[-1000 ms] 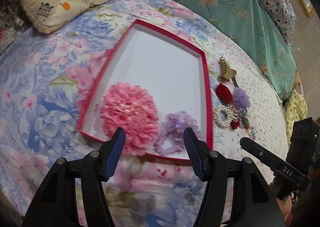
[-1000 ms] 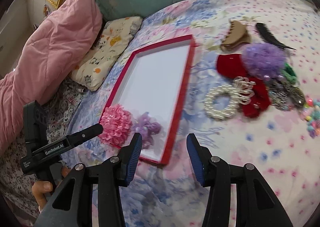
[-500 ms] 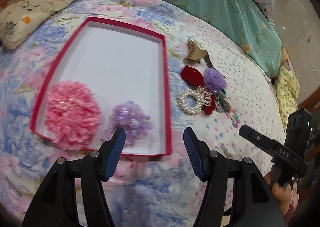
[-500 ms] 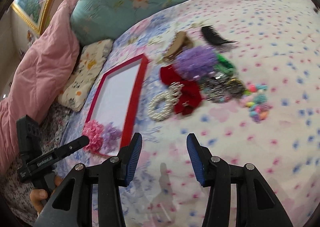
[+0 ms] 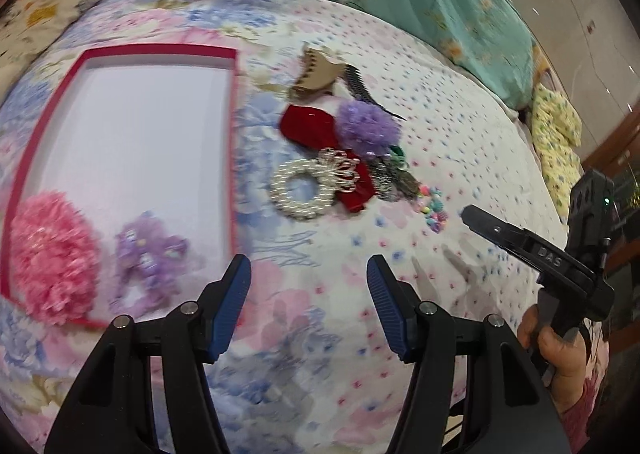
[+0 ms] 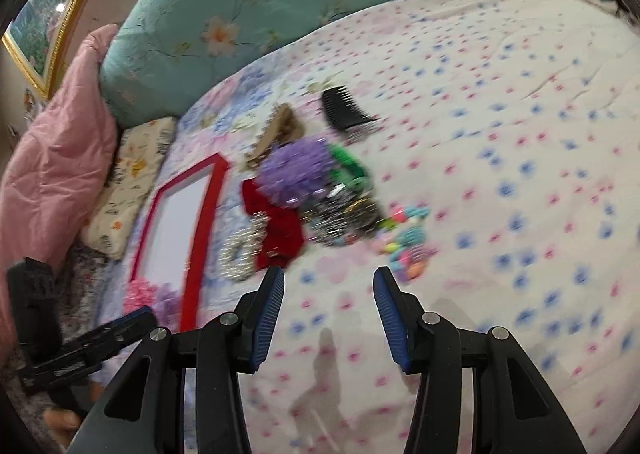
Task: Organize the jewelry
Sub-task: 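Grasp pearl crown bracelet with left tool while right tool grasps beaded bracelet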
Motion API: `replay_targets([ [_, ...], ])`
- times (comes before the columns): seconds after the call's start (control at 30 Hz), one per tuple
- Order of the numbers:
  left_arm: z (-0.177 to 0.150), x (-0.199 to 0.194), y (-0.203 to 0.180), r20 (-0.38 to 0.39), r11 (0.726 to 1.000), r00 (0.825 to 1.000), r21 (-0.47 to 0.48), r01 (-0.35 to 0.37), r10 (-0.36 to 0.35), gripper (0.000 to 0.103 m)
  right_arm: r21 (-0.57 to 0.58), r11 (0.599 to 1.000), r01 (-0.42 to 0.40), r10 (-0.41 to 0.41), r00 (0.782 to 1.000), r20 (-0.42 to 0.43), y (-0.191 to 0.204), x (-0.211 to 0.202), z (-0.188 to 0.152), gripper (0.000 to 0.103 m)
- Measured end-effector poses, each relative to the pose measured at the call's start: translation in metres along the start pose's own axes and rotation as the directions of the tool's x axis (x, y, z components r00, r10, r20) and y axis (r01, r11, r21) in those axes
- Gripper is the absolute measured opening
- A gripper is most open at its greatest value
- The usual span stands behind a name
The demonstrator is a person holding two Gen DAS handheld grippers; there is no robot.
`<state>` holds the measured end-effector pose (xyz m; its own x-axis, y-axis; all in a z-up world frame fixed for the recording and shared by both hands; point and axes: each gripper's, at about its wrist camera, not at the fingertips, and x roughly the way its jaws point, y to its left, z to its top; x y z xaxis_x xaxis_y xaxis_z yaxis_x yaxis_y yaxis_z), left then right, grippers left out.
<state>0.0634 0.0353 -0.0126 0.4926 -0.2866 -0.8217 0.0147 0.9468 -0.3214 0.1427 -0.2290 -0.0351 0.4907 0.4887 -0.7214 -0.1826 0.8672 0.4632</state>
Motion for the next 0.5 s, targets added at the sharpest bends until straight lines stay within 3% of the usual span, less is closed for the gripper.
replay_targets([
  [0.17, 0.009, 0.028, -0.016, -0.019, 0.999, 1.0, 0.031, 0.019, -0.018, 0.059, -0.035, 0.994, 0.107, -0.107, 0.994, 0.008, -0.011, 0.012, 0.005, 0.049],
  [0.5, 0.036, 0.085, -0.024, -0.079, 0.996, 0.996, 0.09, -0.023, 0.03, 0.059, -0.047, 0.987, 0.156, -0.157, 0.987, -0.032, -0.025, 0.047, 0.01, 0.047],
])
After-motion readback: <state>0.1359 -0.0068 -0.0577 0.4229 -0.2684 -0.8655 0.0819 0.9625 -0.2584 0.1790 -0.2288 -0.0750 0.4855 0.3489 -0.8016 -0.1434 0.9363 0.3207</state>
